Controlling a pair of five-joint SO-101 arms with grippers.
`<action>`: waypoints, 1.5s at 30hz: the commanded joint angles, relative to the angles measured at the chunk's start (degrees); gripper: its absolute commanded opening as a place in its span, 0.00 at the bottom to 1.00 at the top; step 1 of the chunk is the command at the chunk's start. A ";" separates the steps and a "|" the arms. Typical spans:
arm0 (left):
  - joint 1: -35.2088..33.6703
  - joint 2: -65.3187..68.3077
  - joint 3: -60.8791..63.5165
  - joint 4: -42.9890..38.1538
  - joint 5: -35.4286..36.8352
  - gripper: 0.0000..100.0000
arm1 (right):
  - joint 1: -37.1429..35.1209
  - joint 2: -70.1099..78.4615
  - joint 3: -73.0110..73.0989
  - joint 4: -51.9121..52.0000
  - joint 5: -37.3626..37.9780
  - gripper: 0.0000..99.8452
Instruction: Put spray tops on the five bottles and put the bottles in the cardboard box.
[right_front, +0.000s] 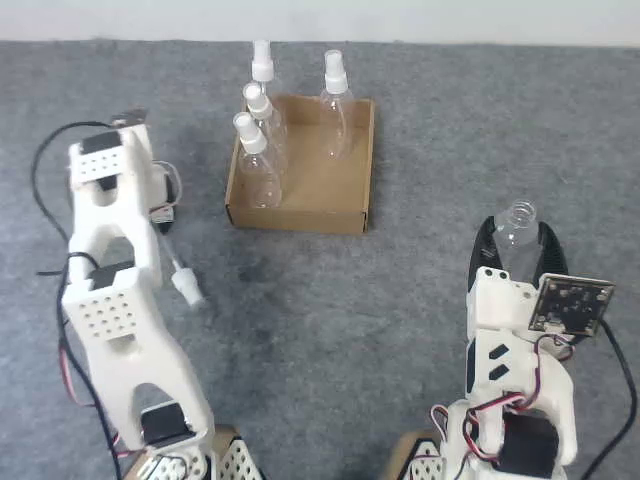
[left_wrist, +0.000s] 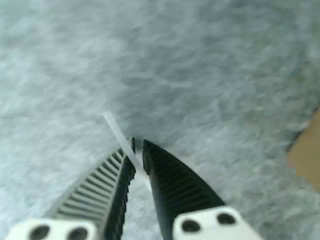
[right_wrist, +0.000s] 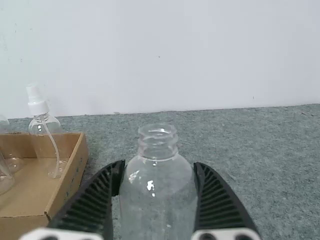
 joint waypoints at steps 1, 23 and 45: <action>-2.73 -1.41 -5.67 4.40 2.90 0.01 | -0.40 -0.22 -0.62 -1.10 1.05 0.03; -17.23 -1.41 -1.36 14.95 13.80 0.01 | -0.40 -0.22 -0.62 -1.10 1.05 0.03; -27.87 -2.81 3.38 15.03 13.45 0.23 | -0.40 -0.22 -0.62 -1.10 1.05 0.03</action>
